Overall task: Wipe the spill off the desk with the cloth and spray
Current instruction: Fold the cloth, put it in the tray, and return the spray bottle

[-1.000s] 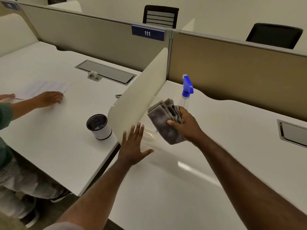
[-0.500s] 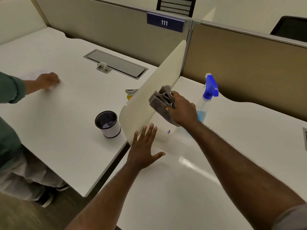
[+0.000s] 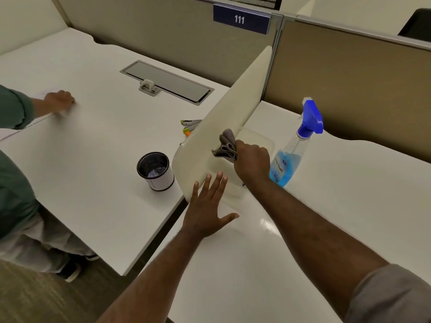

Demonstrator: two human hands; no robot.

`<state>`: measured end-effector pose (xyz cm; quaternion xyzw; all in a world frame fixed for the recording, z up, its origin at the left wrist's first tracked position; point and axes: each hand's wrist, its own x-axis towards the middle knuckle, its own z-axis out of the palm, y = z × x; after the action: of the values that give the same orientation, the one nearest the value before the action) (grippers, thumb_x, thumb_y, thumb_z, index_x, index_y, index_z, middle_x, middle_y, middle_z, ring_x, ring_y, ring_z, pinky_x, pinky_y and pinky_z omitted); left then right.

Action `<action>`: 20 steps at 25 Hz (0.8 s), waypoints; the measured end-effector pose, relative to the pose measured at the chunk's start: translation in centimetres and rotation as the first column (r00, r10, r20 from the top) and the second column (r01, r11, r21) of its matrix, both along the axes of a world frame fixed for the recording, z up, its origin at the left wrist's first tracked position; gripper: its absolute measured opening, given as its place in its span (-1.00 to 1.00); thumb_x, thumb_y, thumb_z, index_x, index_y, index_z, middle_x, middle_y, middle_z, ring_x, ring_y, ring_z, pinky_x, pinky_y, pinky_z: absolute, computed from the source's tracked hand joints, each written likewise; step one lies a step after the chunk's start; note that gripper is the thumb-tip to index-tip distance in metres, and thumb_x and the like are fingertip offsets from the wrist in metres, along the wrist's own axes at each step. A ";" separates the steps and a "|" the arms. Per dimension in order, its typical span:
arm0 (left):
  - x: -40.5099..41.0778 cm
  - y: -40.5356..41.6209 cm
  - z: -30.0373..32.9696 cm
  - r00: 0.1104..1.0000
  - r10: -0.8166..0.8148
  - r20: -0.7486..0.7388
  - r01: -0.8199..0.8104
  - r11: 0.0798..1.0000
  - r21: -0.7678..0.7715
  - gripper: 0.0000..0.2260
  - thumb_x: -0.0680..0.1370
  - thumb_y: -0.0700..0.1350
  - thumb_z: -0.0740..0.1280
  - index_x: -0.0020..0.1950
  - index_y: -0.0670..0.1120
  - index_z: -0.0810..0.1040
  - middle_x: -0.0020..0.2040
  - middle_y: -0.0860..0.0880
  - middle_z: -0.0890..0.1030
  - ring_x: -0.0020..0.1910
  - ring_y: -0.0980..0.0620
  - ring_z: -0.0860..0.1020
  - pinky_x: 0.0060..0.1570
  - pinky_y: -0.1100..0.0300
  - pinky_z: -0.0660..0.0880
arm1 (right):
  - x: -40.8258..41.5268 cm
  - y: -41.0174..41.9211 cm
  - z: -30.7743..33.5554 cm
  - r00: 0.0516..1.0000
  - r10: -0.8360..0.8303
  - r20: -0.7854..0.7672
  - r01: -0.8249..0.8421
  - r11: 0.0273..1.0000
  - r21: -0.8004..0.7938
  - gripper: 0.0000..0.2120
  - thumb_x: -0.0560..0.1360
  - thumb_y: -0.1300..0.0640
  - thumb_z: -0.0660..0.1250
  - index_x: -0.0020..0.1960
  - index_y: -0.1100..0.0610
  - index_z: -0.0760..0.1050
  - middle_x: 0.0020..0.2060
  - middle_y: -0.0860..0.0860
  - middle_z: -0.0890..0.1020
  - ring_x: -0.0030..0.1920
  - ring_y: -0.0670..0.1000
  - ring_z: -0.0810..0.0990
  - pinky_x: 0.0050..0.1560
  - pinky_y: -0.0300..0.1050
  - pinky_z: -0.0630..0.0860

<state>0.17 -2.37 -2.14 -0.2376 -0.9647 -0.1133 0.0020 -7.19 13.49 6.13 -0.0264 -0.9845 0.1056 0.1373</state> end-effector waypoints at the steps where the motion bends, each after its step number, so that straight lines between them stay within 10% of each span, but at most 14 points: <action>1: -0.1 0.0 0.1 1.000 -0.001 0.002 0.001 1.000 0.002 -0.12 0.45 0.51 -0.01 0.60 0.06 -0.21 0.60 0.08 -0.22 0.56 0.02 -0.27 0.52 -0.14 -0.21 | -0.1 -0.2 -0.4 1.000 0.023 0.007 -0.023 1.000 0.016 -0.72 0.53 0.15 0.35 0.23 0.09 0.49 -0.17 0.12 0.68 -0.20 0.16 0.61 -0.12 0.00 0.46; 7: 0.1 0.1 -0.1 1.000 0.009 0.000 -0.009 1.000 -0.006 -0.11 0.45 0.52 -0.03 0.59 0.06 -0.24 0.60 0.07 -0.22 0.57 -0.01 -0.25 0.52 -0.14 -0.21 | -0.1 -0.6 -2.2 0.971 0.099 0.219 -0.121 0.989 0.090 -0.69 0.56 0.14 0.29 0.29 0.10 0.45 -0.05 0.12 0.68 -0.08 0.16 0.64 -0.06 -0.02 0.49; 15: 0.0 0.1 -0.3 1.000 0.003 -0.012 -0.002 1.000 0.028 -0.09 0.45 0.51 0.05 0.60 0.03 -0.19 0.61 0.06 -0.21 0.58 -0.02 -0.19 0.51 -0.12 -0.17 | -1.3 0.7 -0.3 0.658 0.247 0.712 -0.301 0.952 -0.053 -0.66 0.63 0.03 0.16 0.31 0.16 0.50 0.24 0.16 0.57 0.22 0.15 0.53 0.21 -0.05 0.42; 20: 0.2 0.1 -0.1 1.000 0.007 0.002 -0.007 1.000 0.013 -0.09 0.45 0.52 0.02 0.60 0.05 -0.21 0.61 0.06 -0.21 0.58 -0.02 -0.21 0.52 -0.15 -0.16 | 0.4 1.1 1.2 0.635 0.334 0.696 -0.302 0.937 -0.174 -0.70 0.63 0.11 0.16 0.23 0.19 0.55 0.17 0.17 0.61 0.13 0.14 0.56 0.07 -0.11 0.43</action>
<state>0.33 -2.32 -2.26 -0.2342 -0.9648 -0.1196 0.0030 -6.82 14.59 7.37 0.1053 -0.9459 0.1298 -0.2780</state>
